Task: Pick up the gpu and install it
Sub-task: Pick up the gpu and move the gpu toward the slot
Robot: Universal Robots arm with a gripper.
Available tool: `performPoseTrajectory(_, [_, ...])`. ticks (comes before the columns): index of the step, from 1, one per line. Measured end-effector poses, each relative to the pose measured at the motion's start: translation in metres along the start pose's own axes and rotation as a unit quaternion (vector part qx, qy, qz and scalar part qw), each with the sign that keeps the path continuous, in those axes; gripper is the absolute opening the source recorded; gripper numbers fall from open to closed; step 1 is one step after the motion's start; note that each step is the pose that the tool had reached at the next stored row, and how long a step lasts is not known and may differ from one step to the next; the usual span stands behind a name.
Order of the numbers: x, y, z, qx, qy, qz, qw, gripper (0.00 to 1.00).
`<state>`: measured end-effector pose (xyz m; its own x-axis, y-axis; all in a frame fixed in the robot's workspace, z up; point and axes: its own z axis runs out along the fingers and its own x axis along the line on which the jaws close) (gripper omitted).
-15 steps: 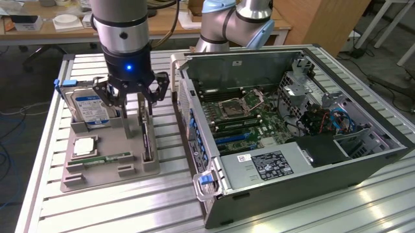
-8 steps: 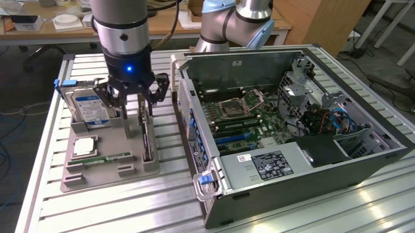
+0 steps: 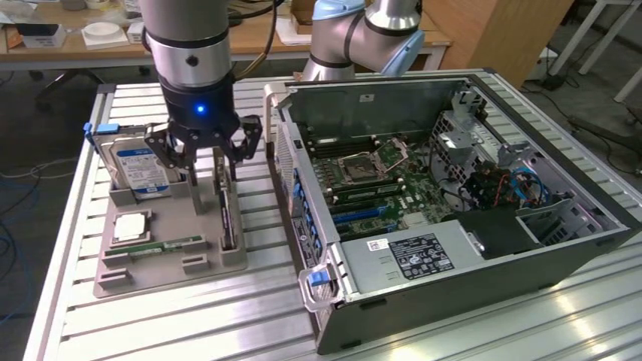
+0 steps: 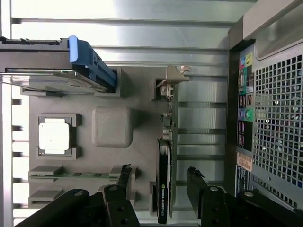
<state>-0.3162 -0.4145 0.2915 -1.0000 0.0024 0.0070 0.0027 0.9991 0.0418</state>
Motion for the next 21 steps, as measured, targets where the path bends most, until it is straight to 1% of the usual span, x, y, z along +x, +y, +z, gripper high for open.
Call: performPoseTrajectory(21, [-0.0001, -0.0017, 0.0068, 0.0, 0.0, 0.0, 1.0, 0.59])
